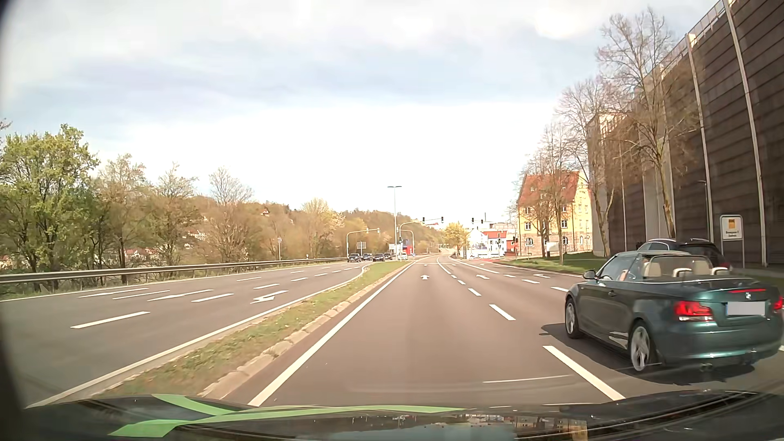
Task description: Follow the waypoints while adhering to traffic rules and regulations
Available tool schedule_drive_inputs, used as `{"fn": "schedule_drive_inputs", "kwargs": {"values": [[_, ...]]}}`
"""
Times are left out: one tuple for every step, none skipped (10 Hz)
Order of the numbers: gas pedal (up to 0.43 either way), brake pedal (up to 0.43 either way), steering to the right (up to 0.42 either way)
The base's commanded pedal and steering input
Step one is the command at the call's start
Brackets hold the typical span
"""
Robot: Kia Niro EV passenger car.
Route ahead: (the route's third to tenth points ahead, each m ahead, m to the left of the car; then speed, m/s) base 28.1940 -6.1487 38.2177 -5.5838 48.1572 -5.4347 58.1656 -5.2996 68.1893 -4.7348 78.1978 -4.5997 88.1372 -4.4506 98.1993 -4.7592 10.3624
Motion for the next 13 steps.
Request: {"fn": "schedule_drive_inputs", "kwargs": {"values": [[0.409, 0.000, 0.001], [0.390, 0.000, 0.001], [0.350, 0.000, 0.001], [0.350, 0.000, 0.001], [0.350, 0.000, -0.001], [0.339, 0.000, -0.004], [0.339, 0.000, -0.008], [0.339, 0.000, -0.008], [0.339, 0.000, -0.006], [0.339, 0.000, -0.004], [0.311, 0.000, -0.003], [0.299, 0.000, -0.003], [0.299, 0.000, -0.003]]}}
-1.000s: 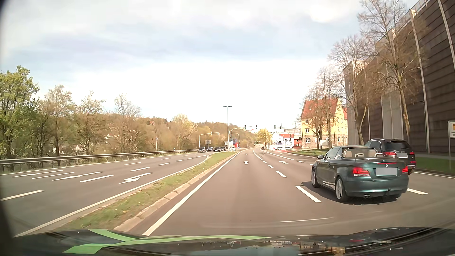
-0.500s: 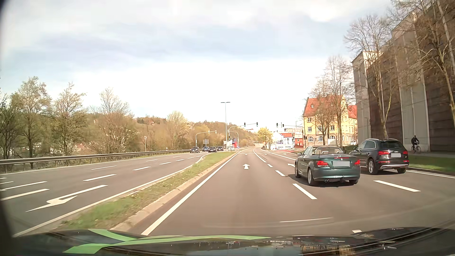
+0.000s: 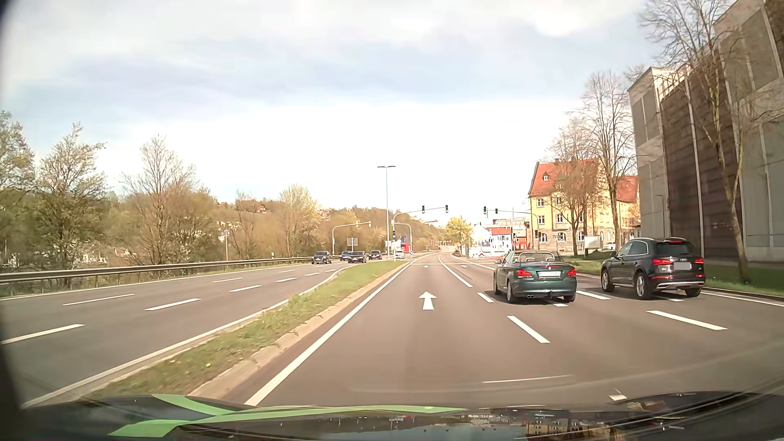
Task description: Follow the waypoints while adhering to traffic rules and regulations
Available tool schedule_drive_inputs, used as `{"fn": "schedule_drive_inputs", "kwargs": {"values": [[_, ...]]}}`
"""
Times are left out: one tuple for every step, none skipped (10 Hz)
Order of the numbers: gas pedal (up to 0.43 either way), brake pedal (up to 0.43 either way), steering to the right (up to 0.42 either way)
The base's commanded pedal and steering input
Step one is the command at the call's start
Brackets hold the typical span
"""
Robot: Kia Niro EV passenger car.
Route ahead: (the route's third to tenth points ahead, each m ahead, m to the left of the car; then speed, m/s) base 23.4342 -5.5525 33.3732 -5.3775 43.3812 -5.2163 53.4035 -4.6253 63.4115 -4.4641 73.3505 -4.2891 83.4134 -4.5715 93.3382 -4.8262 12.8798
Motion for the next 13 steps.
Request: {"fn": "schedule_drive_inputs", "kwargs": {"values": [[0.299, 0.000, -0.003], [0.287, 0.000, -0.004], [0.287, 0.000, -0.003], [0.287, 0.000, -0.003], [0.287, 0.000, -0.004], [0.287, 0.000, -0.003], [0.268, 0.000, -0.003], [0.240, 0.000, -0.003], [0.240, 0.000, -0.003], [0.240, 0.000, -0.003], [0.240, 0.000, -0.003], [0.240, 0.000, -0.003], [0.240, 0.000, -0.002]]}}
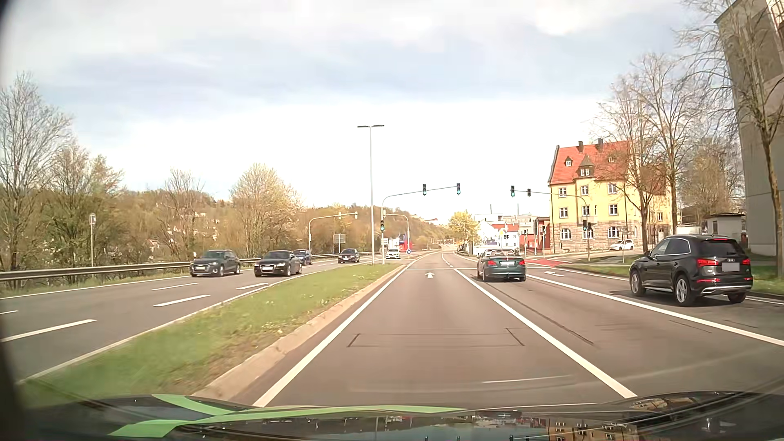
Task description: Follow the waypoints while adhering to traffic rules and regulations
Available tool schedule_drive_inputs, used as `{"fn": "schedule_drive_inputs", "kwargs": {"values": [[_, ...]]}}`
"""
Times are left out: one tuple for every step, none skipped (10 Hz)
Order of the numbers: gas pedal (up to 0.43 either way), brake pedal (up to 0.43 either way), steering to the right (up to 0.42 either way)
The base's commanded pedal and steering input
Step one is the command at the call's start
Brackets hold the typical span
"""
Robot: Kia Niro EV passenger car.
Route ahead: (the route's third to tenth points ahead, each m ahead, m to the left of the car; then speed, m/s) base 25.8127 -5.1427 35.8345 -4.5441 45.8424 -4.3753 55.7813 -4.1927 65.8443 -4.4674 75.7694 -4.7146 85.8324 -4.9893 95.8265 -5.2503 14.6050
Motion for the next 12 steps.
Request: {"fn": "schedule_drive_inputs", "kwargs": {"values": [[0.240, 0.000, -0.002], [0.240, 0.000, 0.000], [0.240, 0.000, 0.003], [0.228, 0.000, 0.004], [0.220, 0.000, 0.004], [0.209, 0.000, 0.004], [0.209, 0.000, 0.003], [0.209, 0.000, 0.003], [0.209, 0.000, 0.003], [0.209, 0.000, 0.003], [0.209, 0.000, 0.003], [0.169, 0.000, 0.002]]}}
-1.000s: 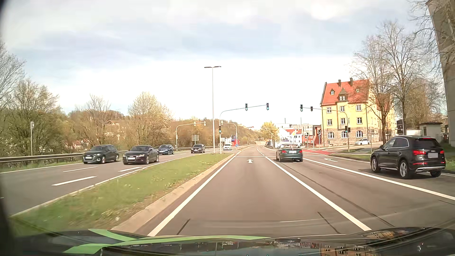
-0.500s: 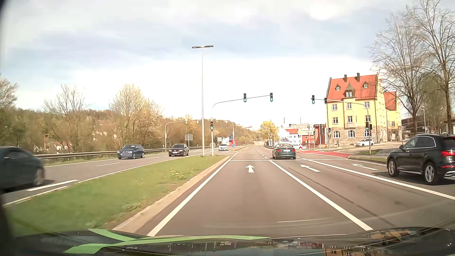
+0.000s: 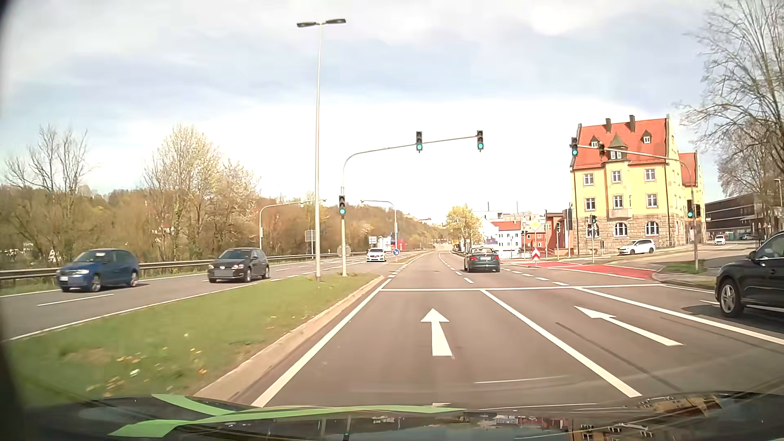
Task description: Follow the waypoints while adhering to traffic rules and regulations
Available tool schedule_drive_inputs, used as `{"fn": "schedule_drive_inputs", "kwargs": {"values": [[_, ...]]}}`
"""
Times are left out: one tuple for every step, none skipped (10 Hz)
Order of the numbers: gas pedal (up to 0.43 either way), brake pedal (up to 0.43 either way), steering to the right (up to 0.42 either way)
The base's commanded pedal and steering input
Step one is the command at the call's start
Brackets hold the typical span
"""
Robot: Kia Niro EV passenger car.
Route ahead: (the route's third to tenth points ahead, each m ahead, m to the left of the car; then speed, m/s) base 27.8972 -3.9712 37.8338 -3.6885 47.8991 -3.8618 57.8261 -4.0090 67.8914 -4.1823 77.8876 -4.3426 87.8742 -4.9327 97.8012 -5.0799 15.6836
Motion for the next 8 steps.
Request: {"fn": "schedule_drive_inputs", "kwargs": {"values": [[0.130, 0.000, 0.003], [0.130, 0.000, 0.002], [0.130, 0.000, 0.002], [0.130, 0.000, 0.002], [0.138, 0.000, 0.000], [0.138, 0.000, 0.000], [0.138, 0.000, 0.000], [0.150, 0.000, -0.001]]}}
